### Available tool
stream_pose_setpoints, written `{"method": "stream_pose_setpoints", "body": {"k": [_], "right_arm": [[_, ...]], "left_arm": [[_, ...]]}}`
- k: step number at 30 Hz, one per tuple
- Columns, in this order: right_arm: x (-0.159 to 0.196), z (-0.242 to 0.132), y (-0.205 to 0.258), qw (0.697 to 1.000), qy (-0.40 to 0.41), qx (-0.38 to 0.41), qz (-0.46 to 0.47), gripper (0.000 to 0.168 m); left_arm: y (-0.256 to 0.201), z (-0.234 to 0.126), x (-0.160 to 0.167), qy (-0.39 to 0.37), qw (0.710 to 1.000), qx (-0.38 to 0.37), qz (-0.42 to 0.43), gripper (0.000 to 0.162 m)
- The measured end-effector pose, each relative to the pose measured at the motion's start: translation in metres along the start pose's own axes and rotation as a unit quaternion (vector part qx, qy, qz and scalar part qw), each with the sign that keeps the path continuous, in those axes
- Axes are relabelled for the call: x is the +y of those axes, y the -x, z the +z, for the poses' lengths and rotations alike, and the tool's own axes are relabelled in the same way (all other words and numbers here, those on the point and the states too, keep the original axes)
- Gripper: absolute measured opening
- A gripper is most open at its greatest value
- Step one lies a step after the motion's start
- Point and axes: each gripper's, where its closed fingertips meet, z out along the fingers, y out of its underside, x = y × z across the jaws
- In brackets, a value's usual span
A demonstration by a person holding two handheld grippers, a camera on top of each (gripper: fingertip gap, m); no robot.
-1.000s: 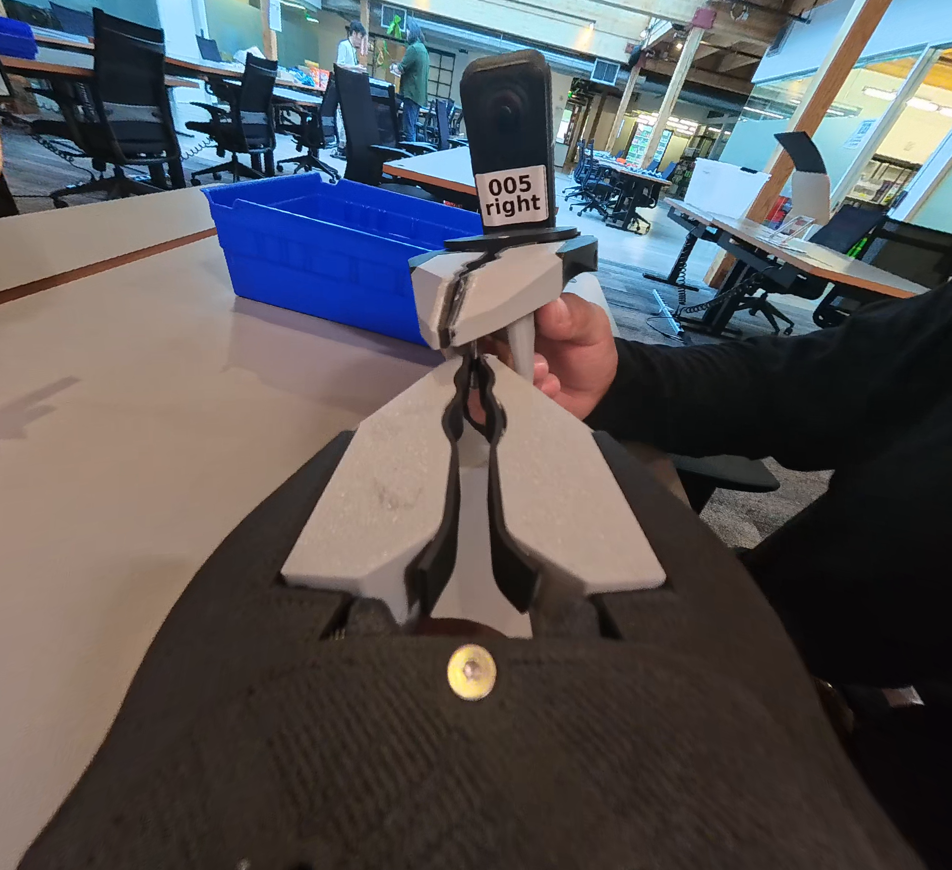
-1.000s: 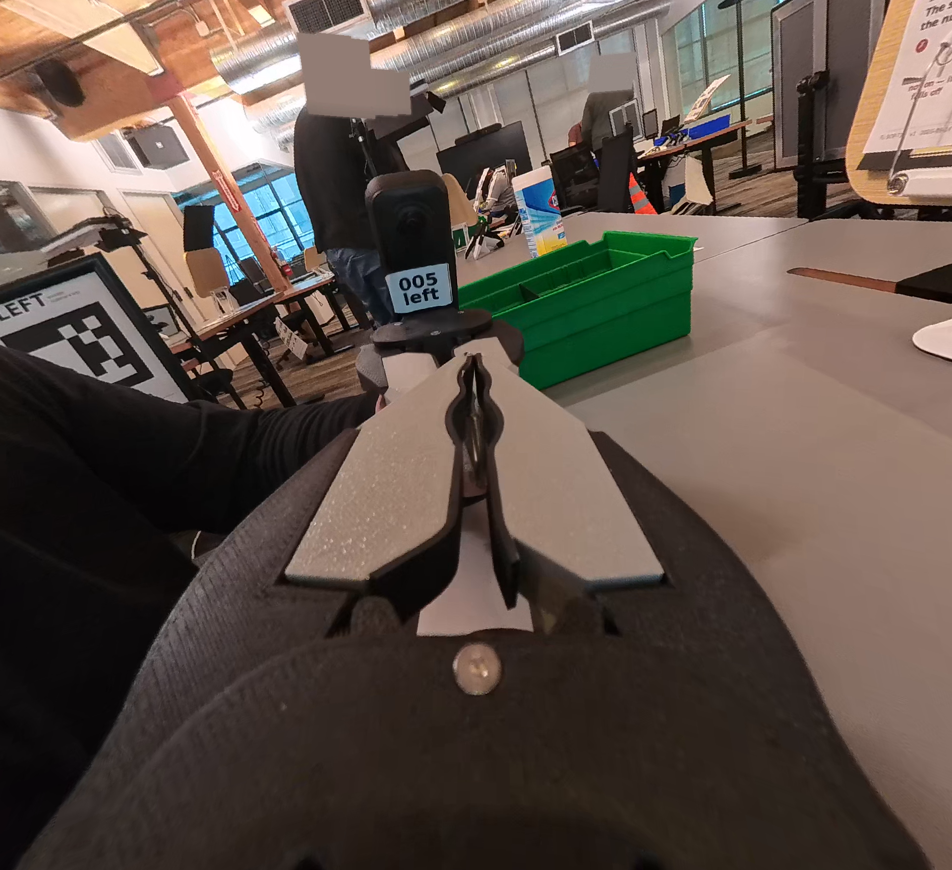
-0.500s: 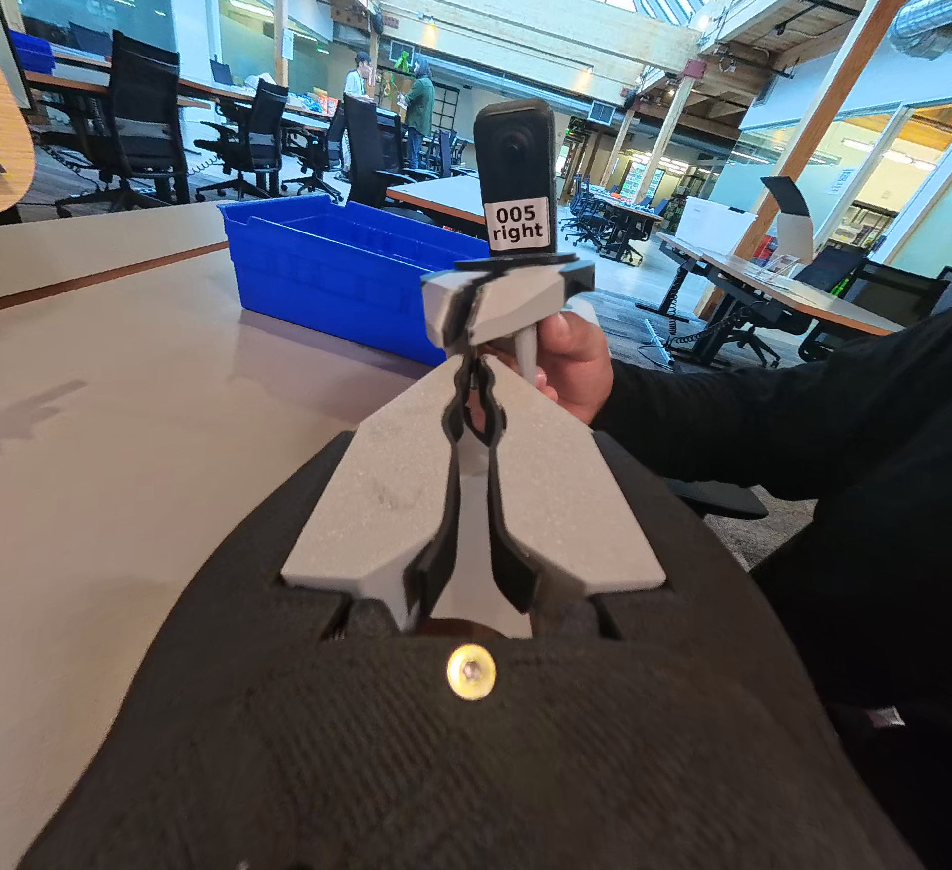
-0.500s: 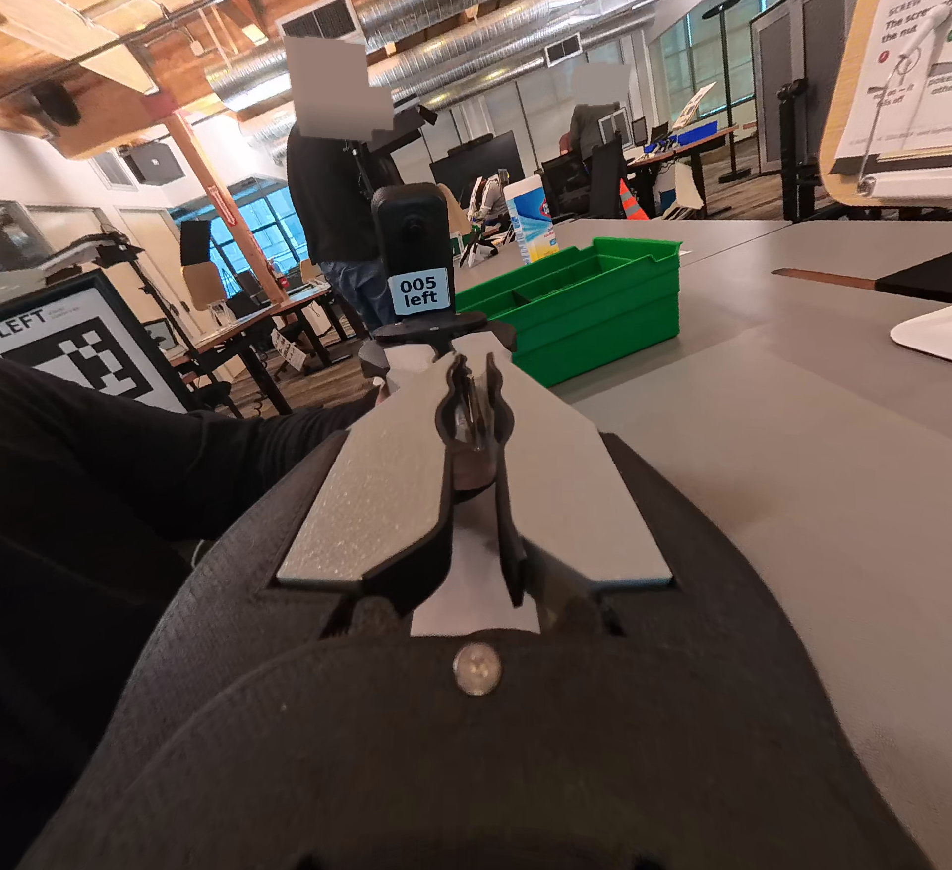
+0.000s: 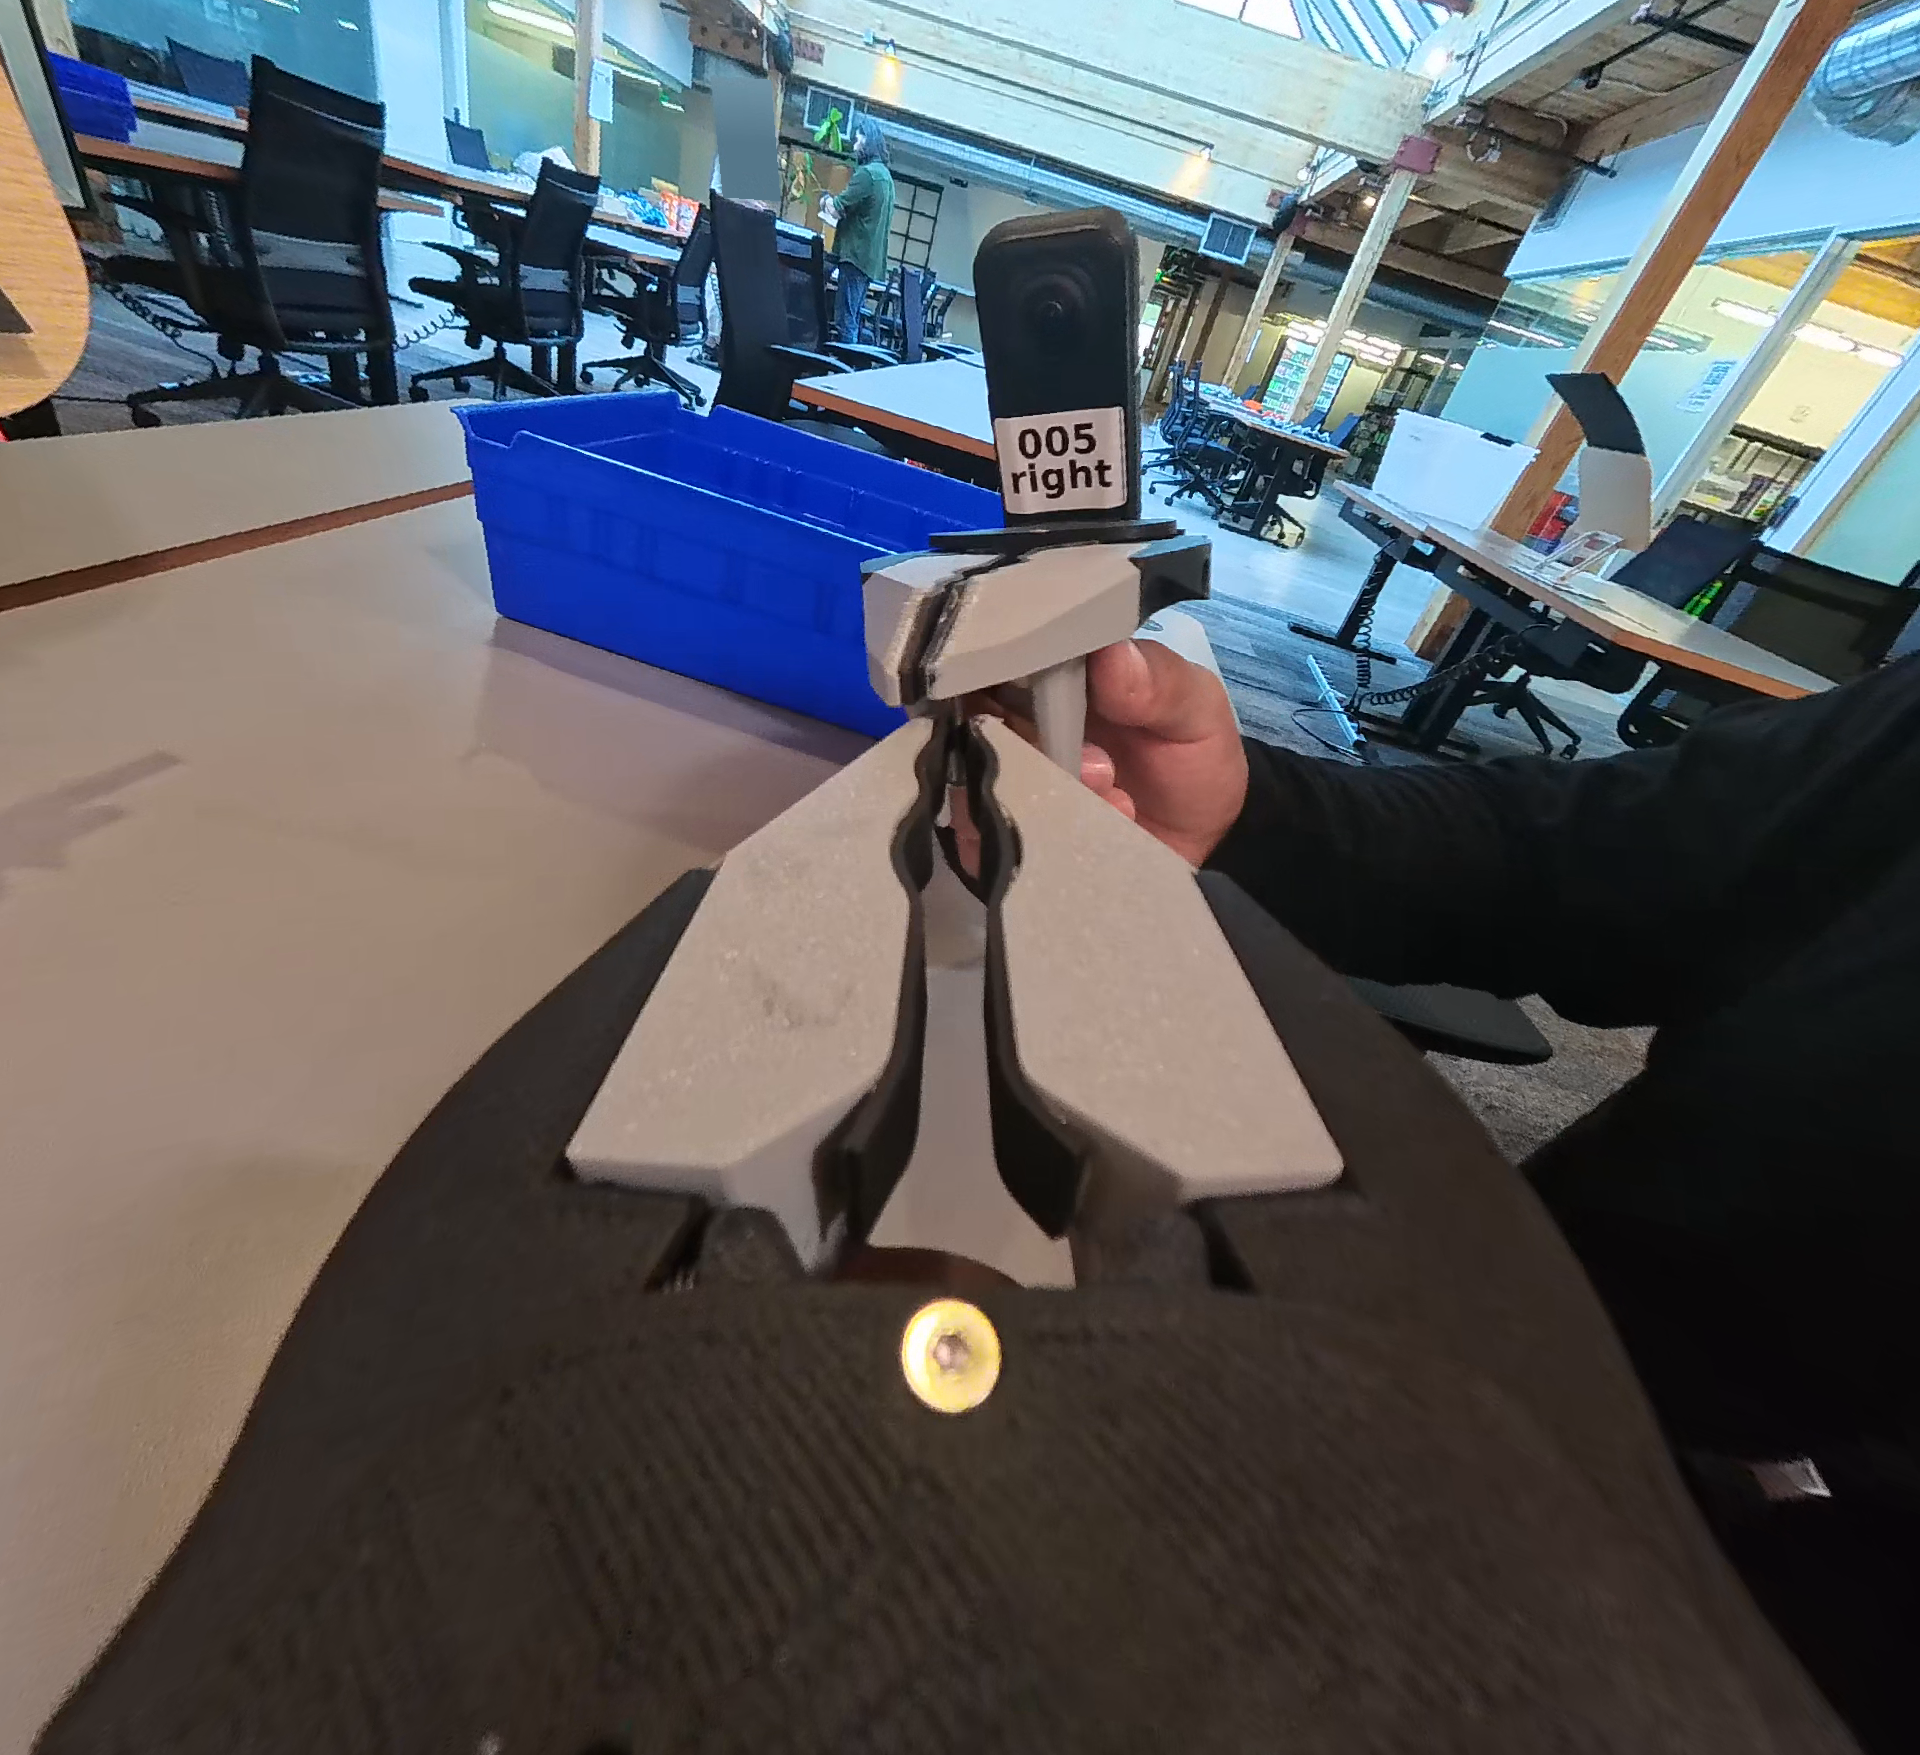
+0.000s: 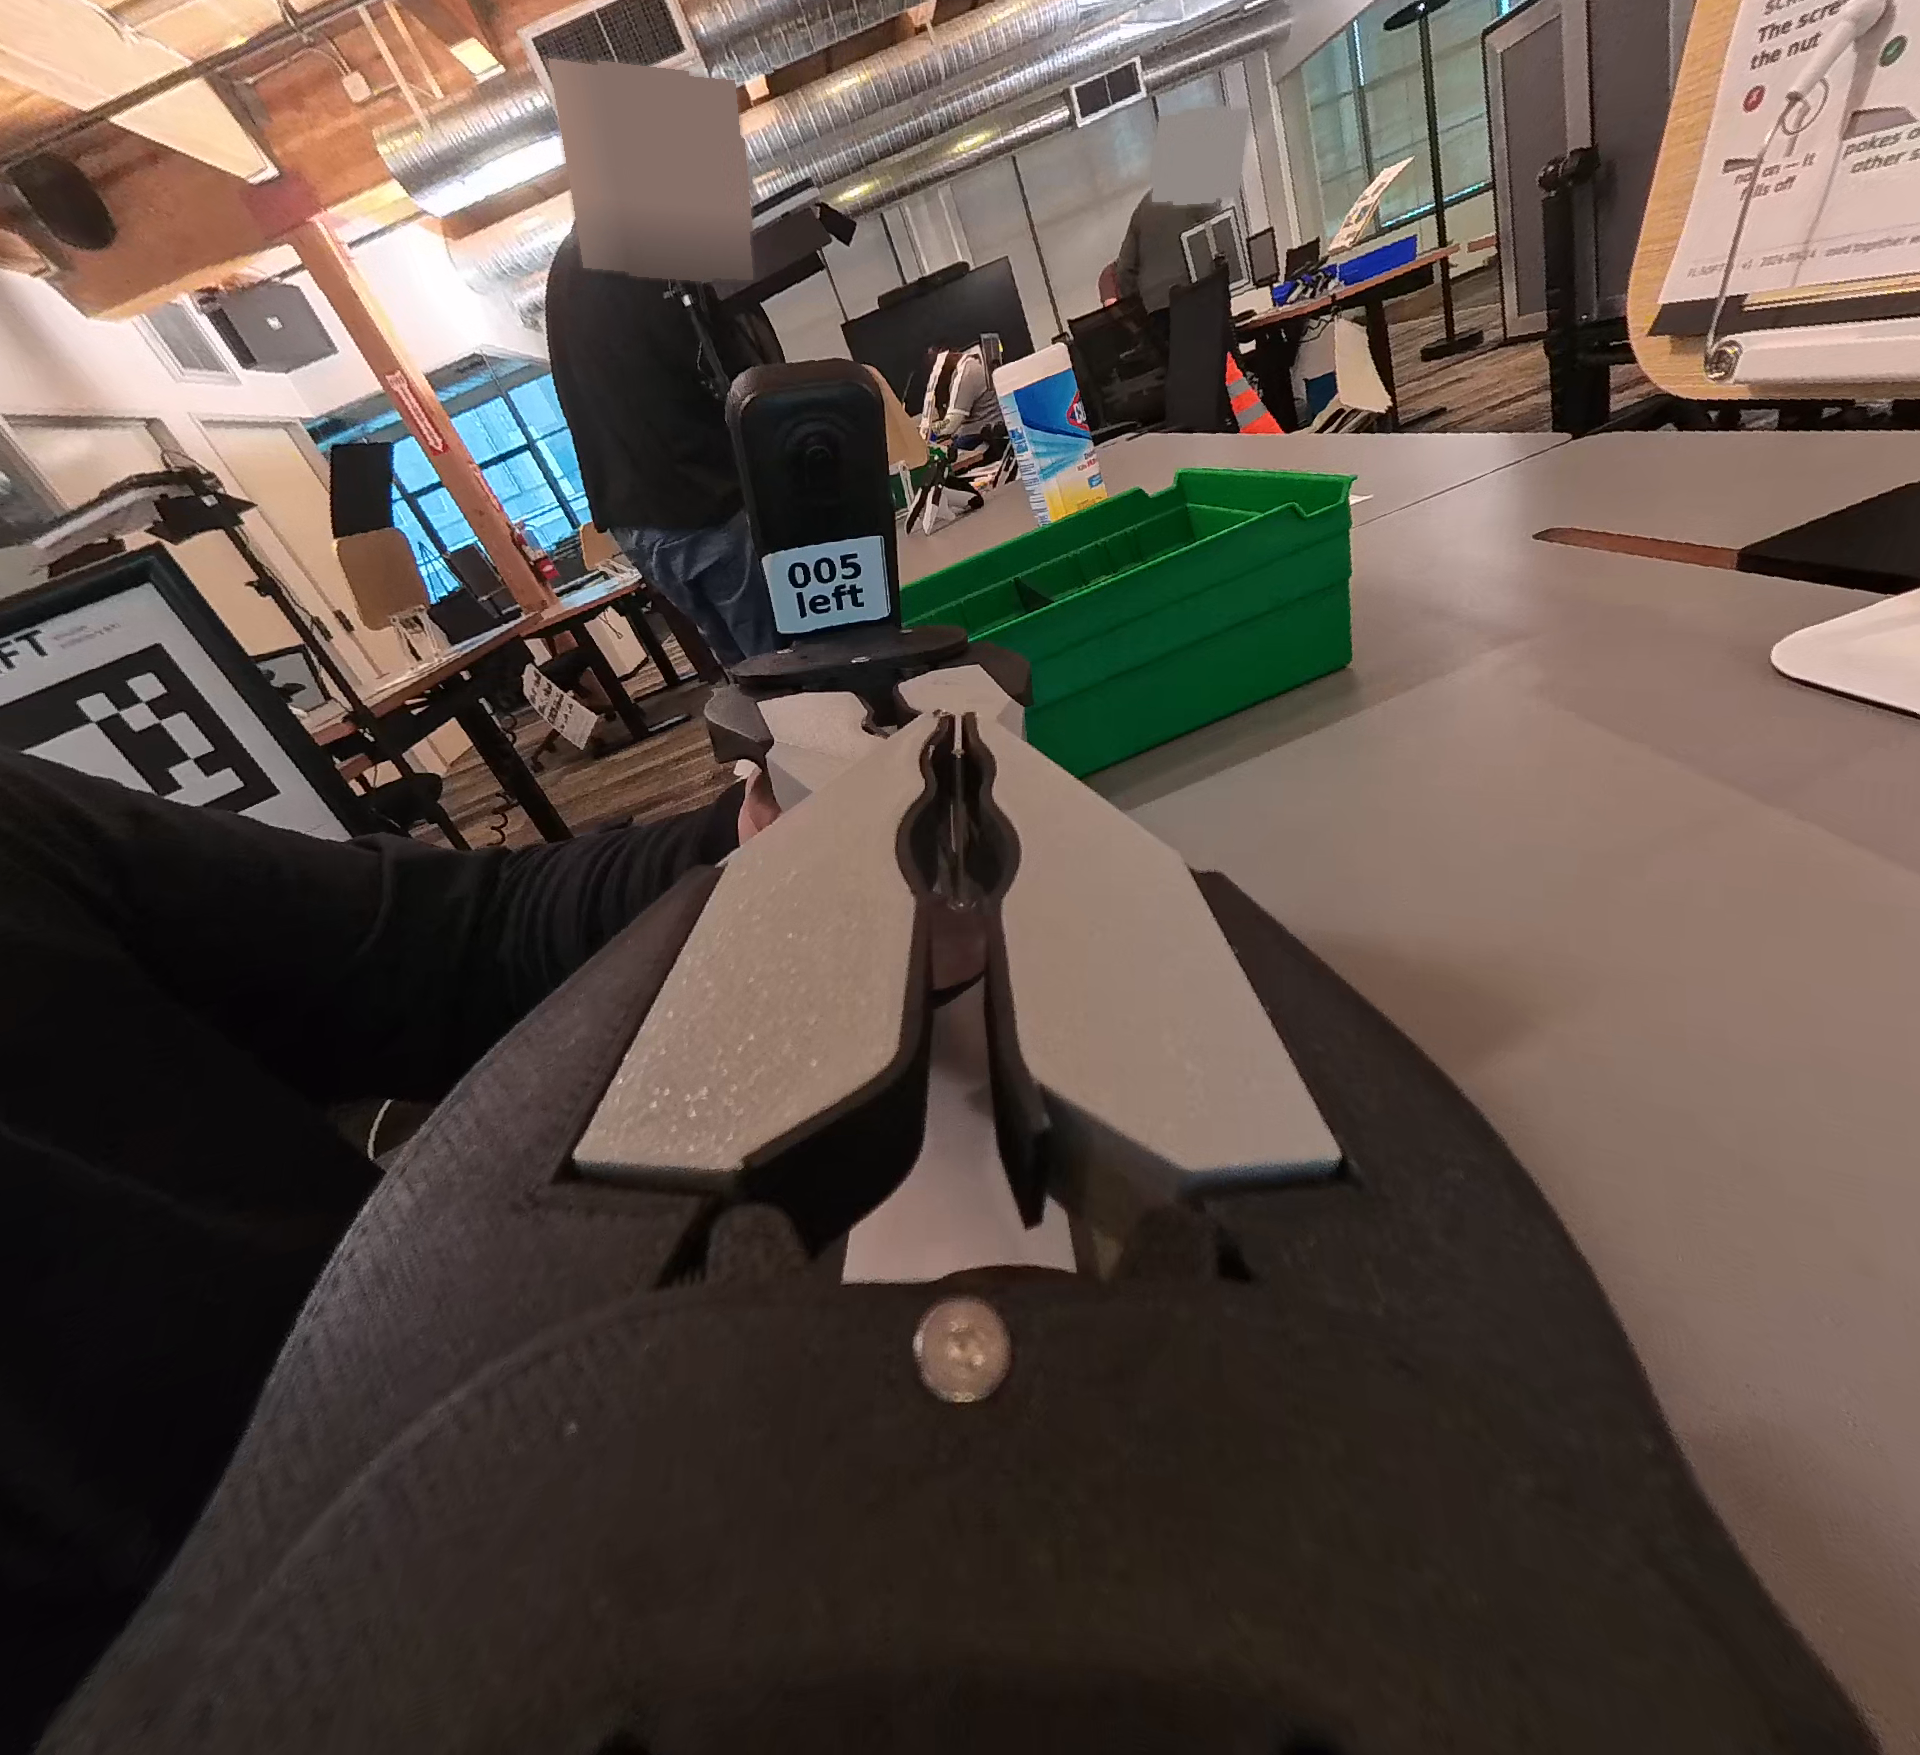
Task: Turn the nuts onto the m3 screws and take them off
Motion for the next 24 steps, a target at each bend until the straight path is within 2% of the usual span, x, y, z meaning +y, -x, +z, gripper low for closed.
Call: {"method": "stream_pose_setpoints", "body": {"k": [9, 13, 20, 24], "right_arm": [[-0.002, -0.001, 0.008, 1.0, -0.007, -0.023, 0.0, 0.0], [-0.021, -0.012, 0.021, 0.997, -0.048, -0.055, -0.018, 0.006], [-0.037, -0.036, 0.02, 0.996, -0.073, -0.04, -0.04, 0.005], [-0.036, -0.037, 0.019, 0.996, -0.069, -0.04, -0.038, 0.004]], "left_arm": [[-0.008, -0.002, -0.003, -0.003, 1.0, 0.028, 0.006, 0.0], [-0.02, -0.006, -0.001, 0.003, 0.997, 0.058, 0.06, 0.0], [-0.079, -0.021, -0.012, -0.063, 0.969, 0.188, 0.148, 0.0], [-0.089, -0.025, -0.013, -0.073, 0.962, 0.209, 0.16, 0.001]]}}
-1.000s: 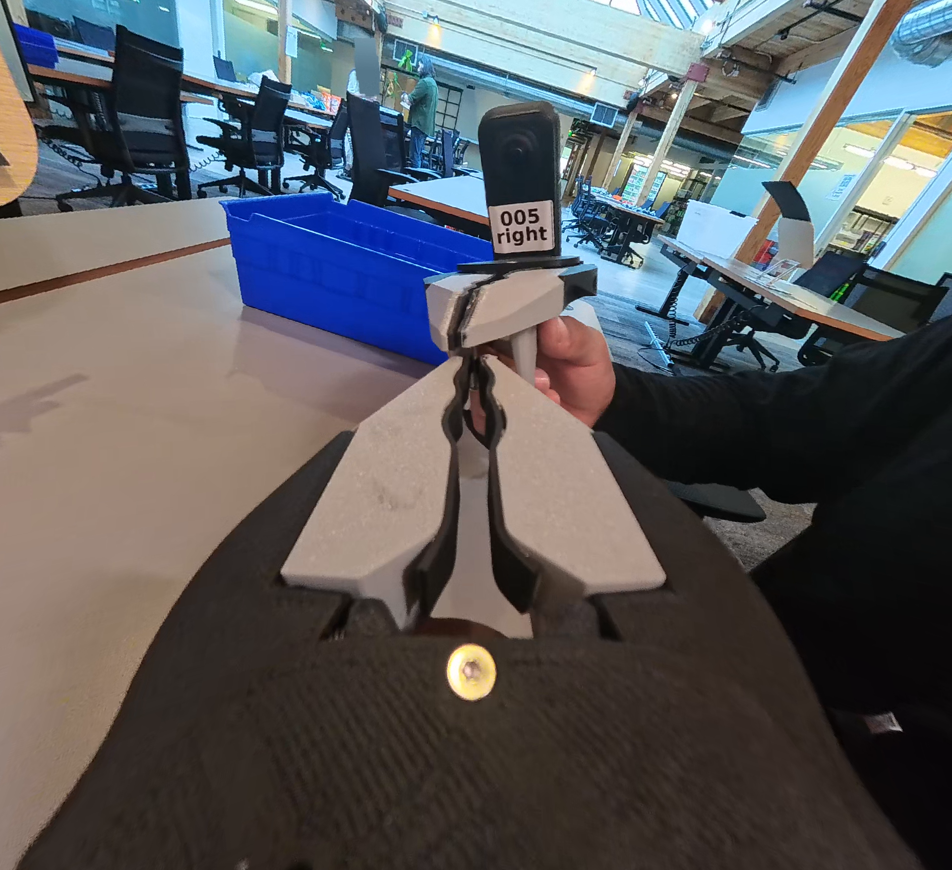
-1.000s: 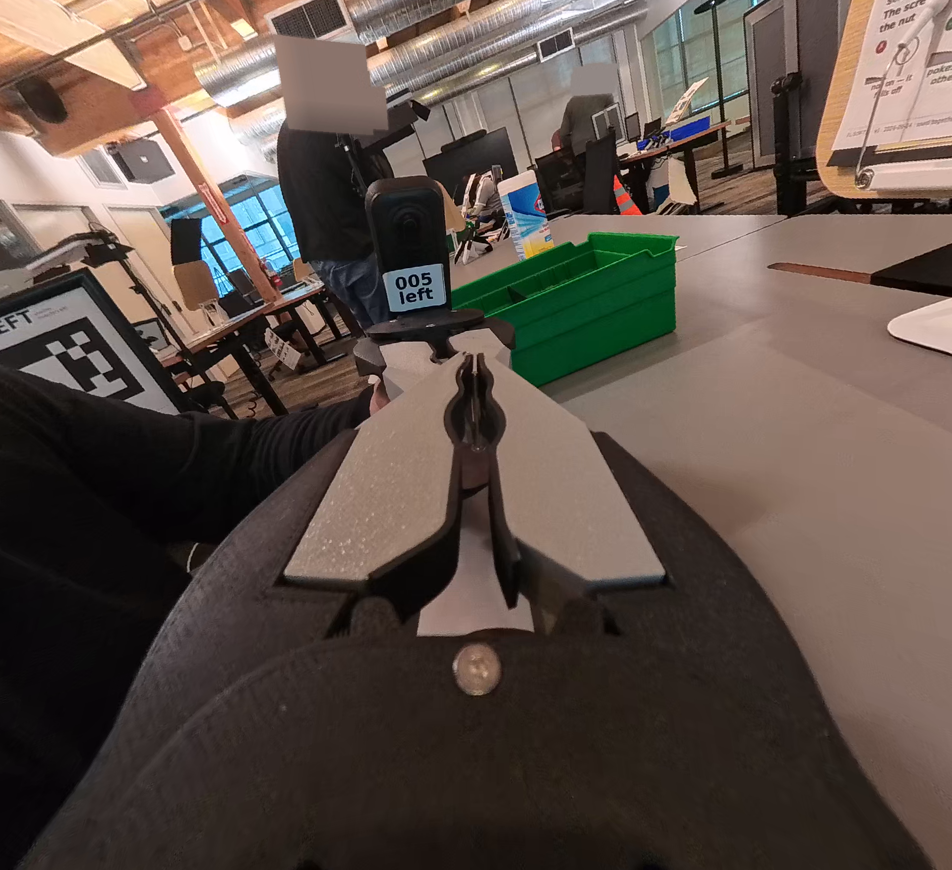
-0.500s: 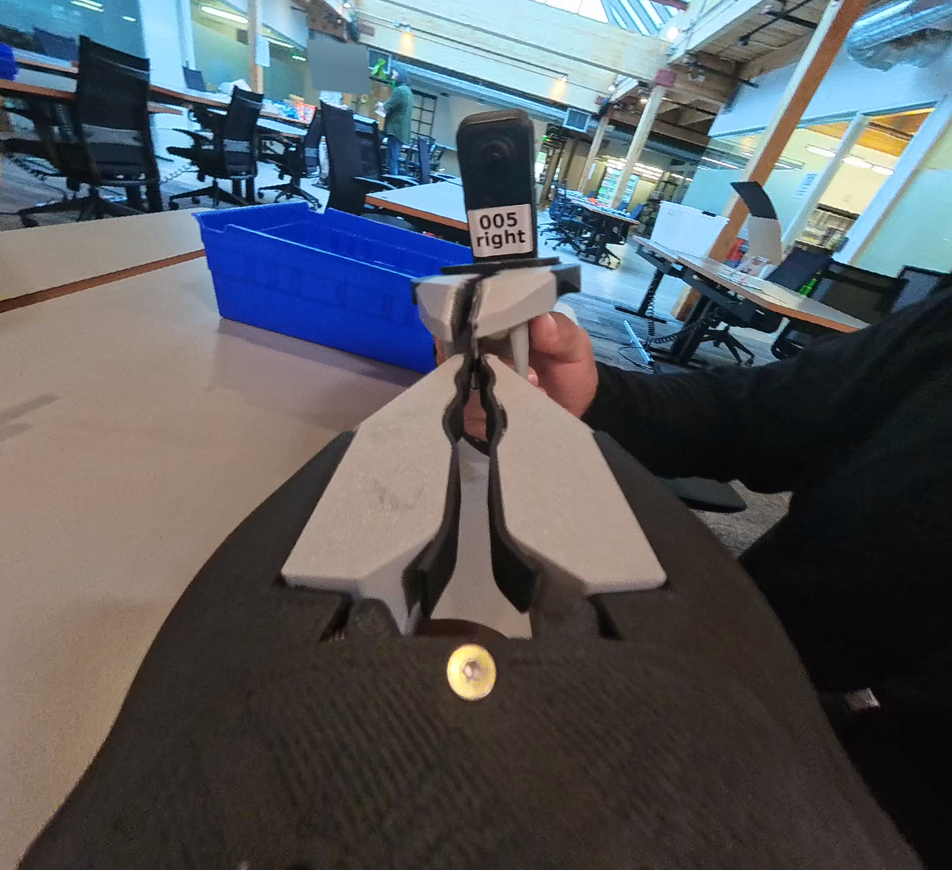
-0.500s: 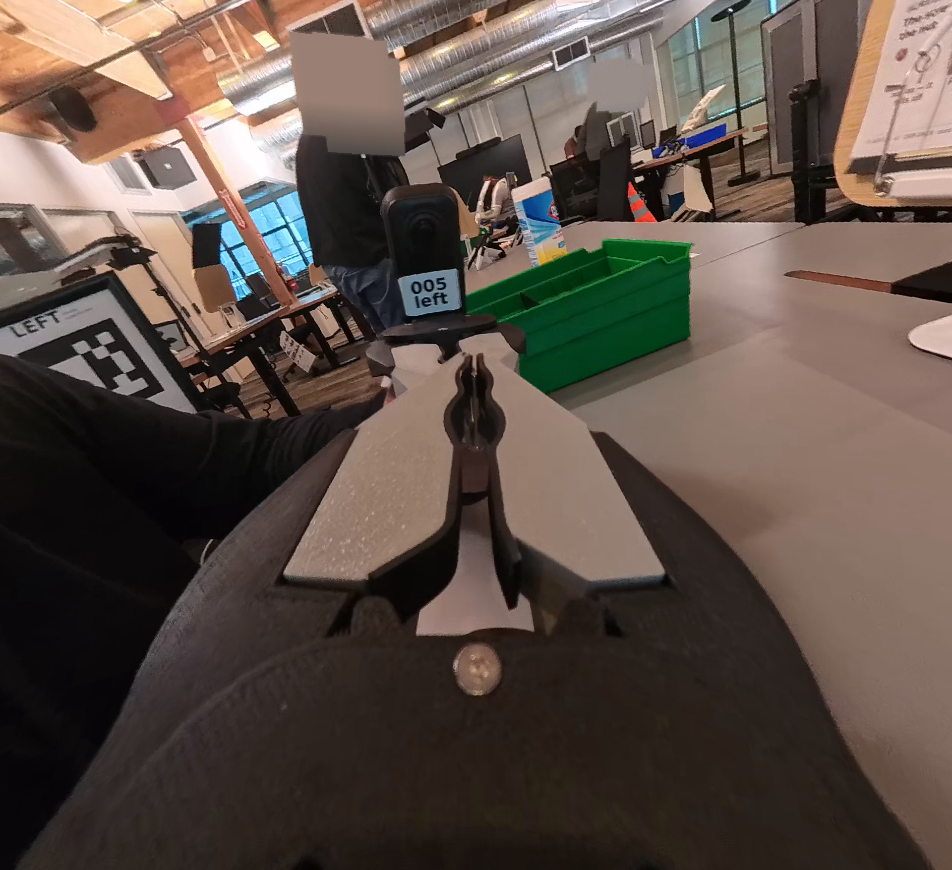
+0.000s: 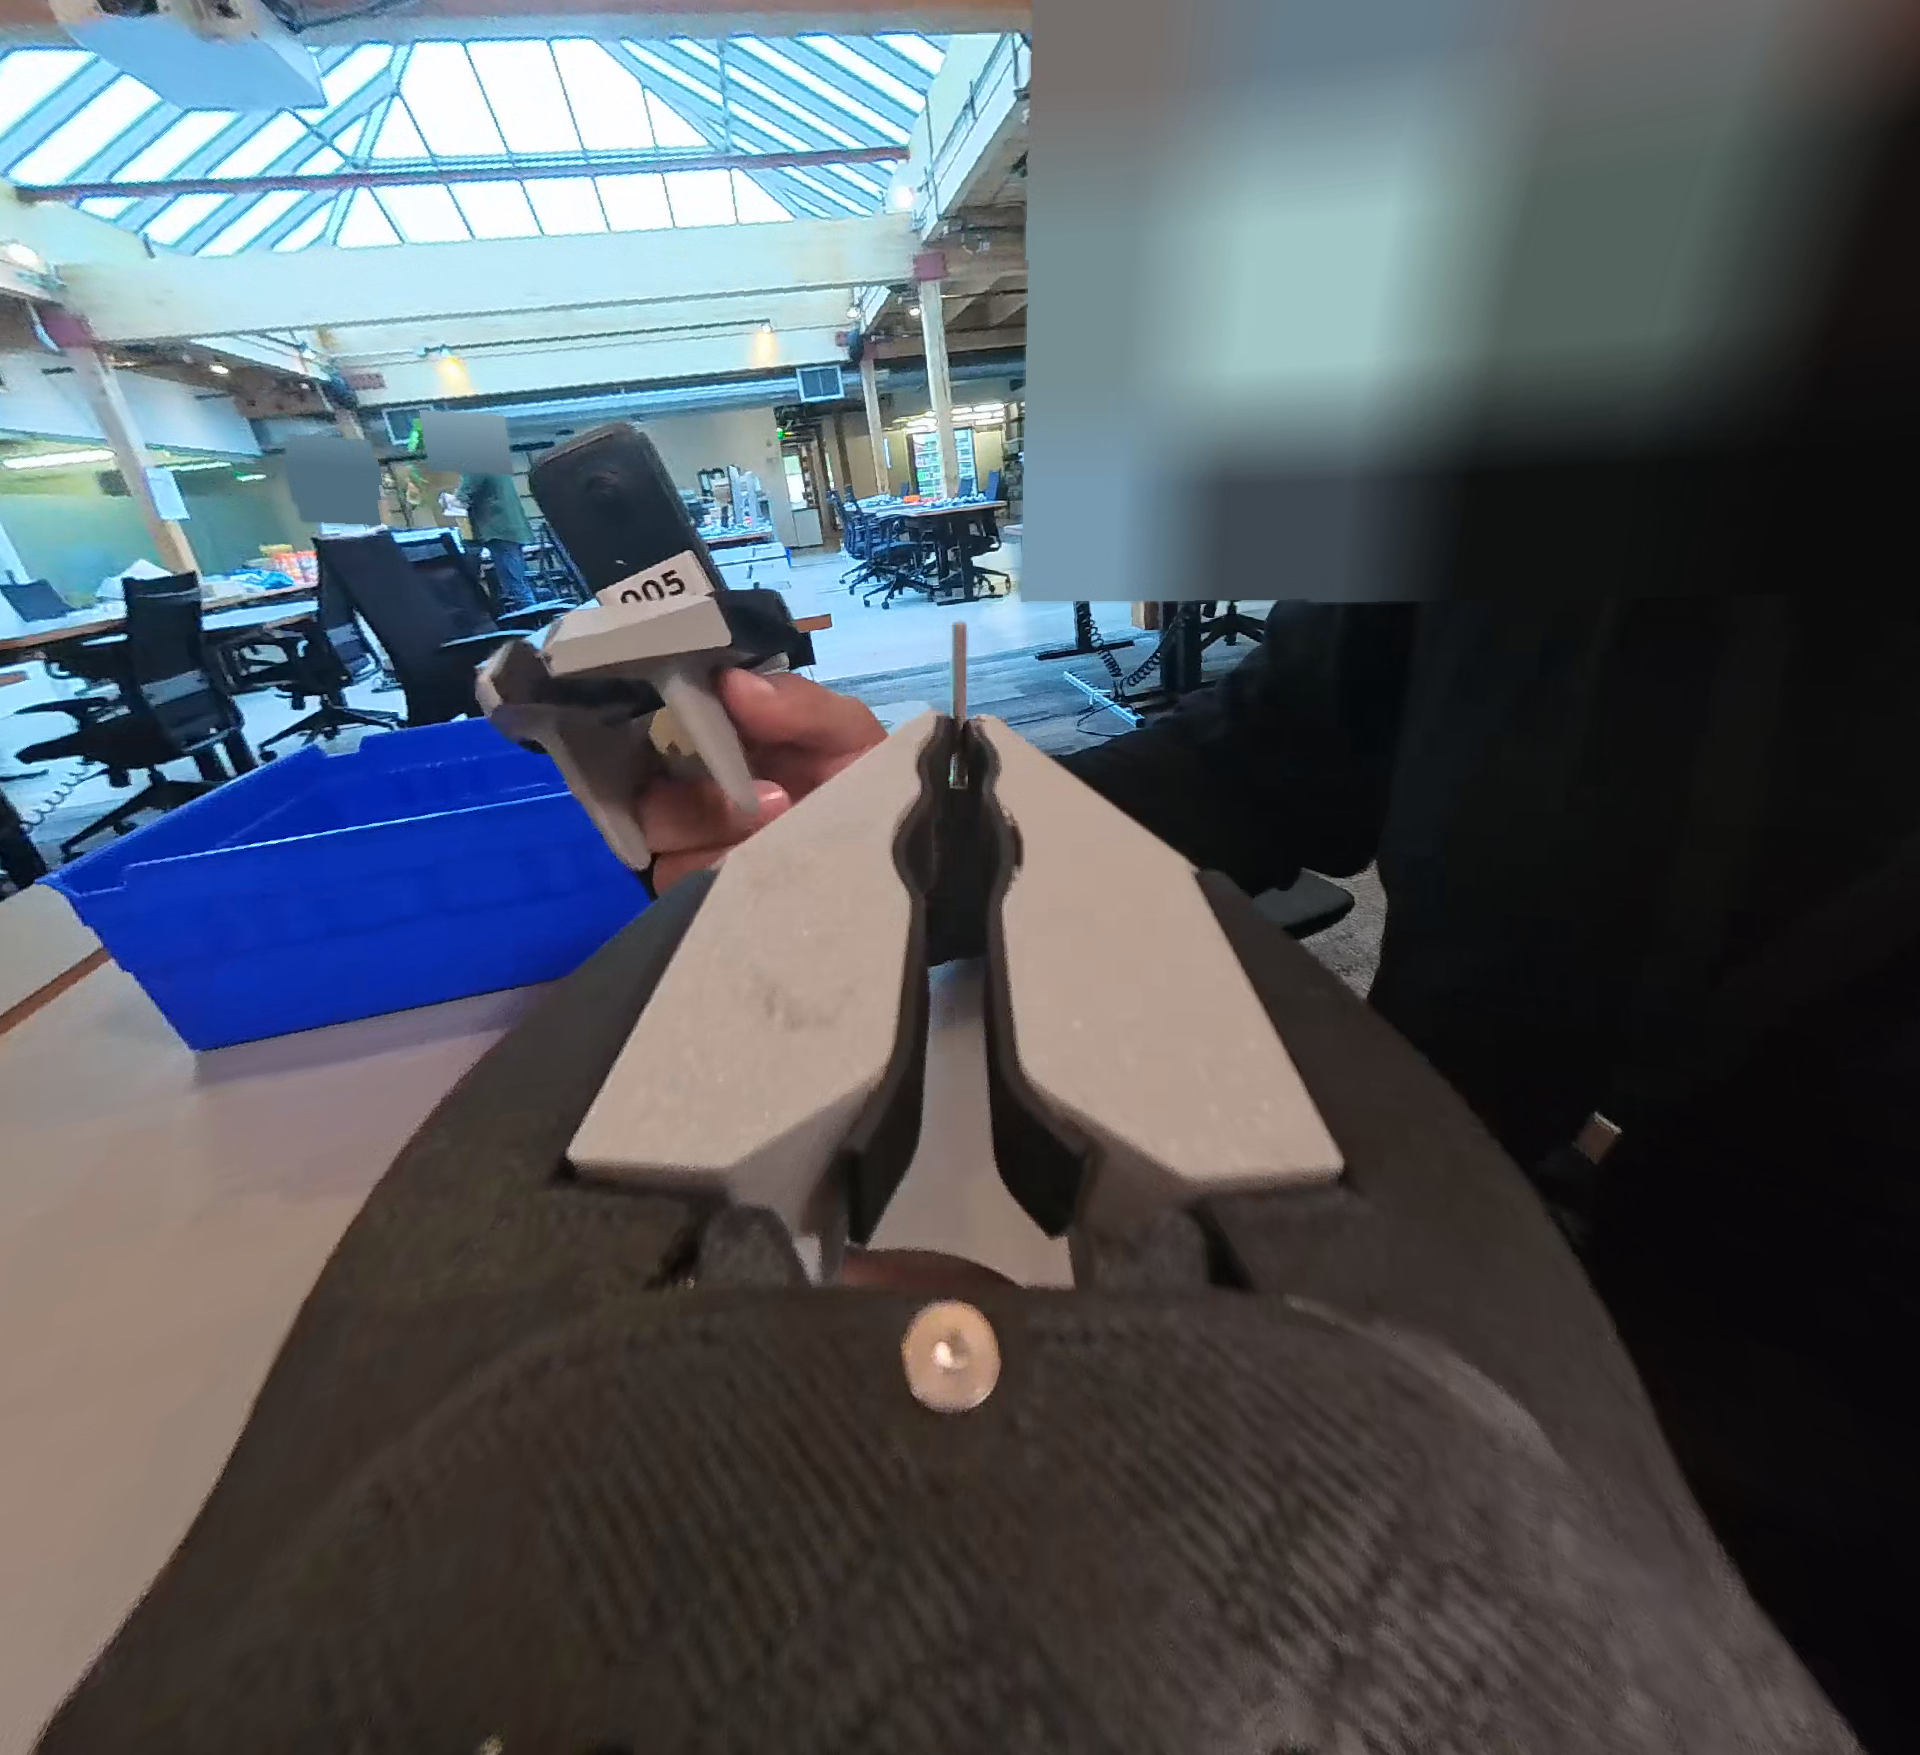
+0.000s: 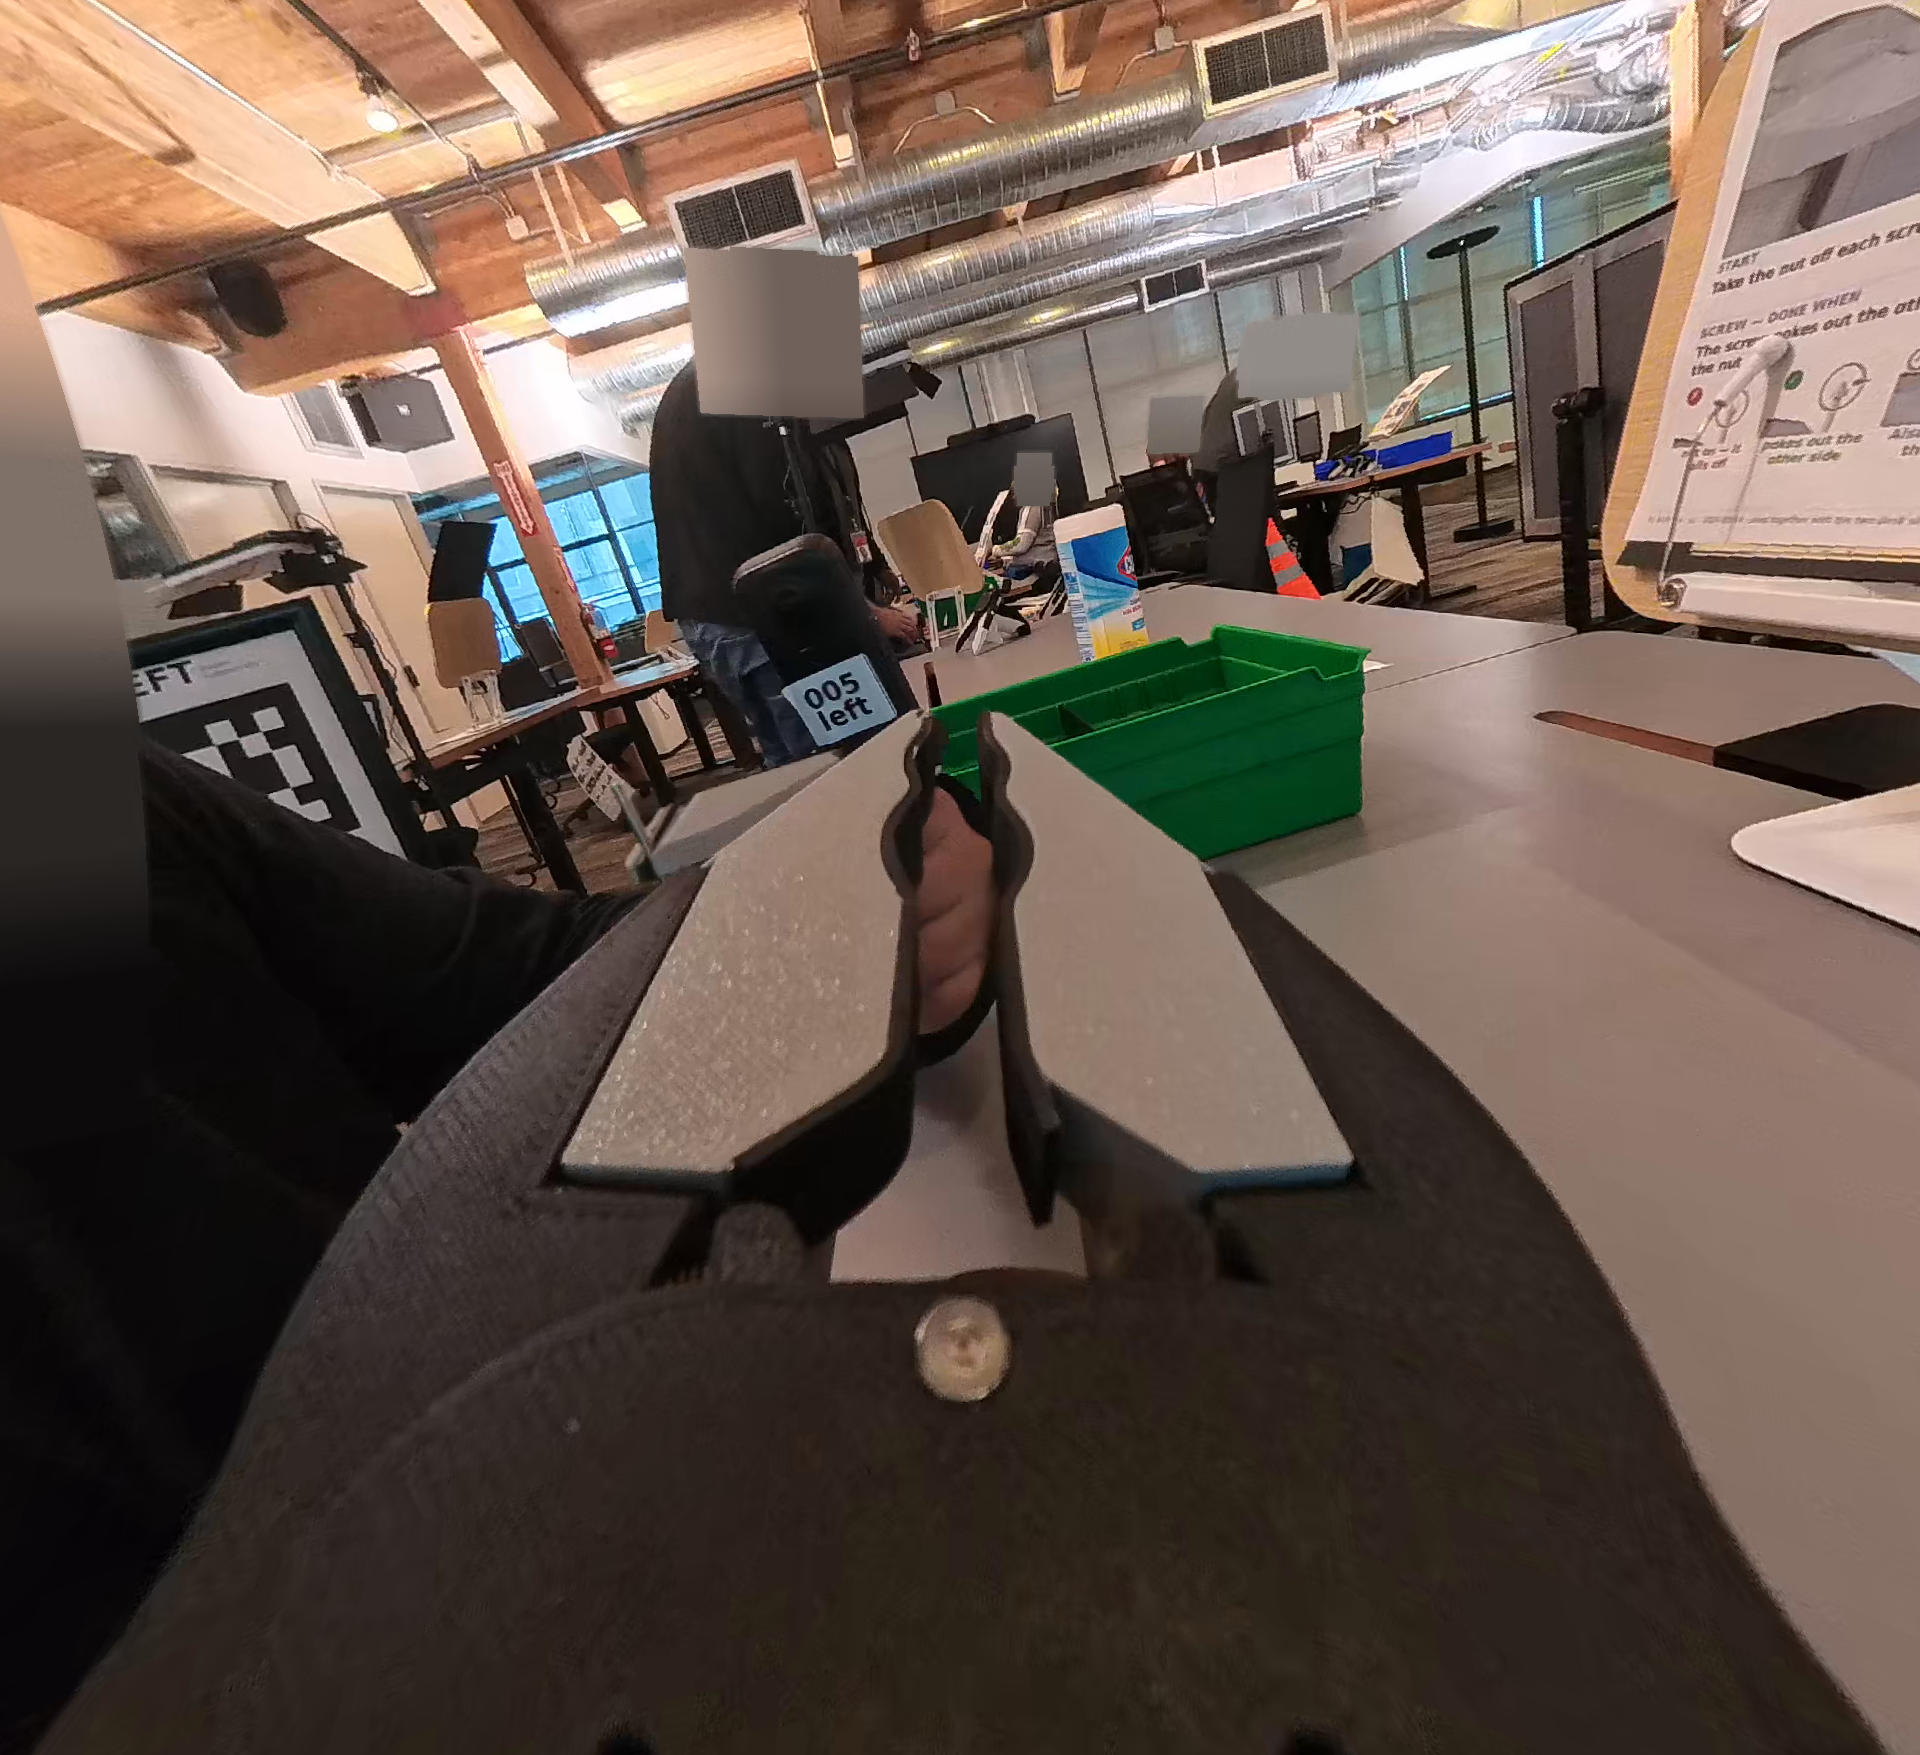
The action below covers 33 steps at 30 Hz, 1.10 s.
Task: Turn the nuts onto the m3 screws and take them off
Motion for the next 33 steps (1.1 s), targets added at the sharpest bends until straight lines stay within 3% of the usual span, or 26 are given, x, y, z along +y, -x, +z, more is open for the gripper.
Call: {"method": "stream_pose_setpoints", "body": {"k": [12, 24, 33], "right_arm": [[0.015, 0.008, 0.006, 0.999, 0.041, -0.01, -0.015, 0.002], [0.077, 0.022, 0.011, 0.973, 0.209, -0.002, -0.101, 0.005], [0.093, 0.024, 0.009, 0.963, 0.245, 0.005, -0.114, 0.005]], "left_arm": [[-0.038, 0.002, 0.003, 0.032, 0.994, 0.079, 0.065, 0.001], [-0.058, 0.005, 0.029, 0.103, 0.981, 0.121, 0.107, 0.001], [-0.062, 0.007, 0.03, 0.105, 0.98, 0.127, 0.11, 0.001]]}}
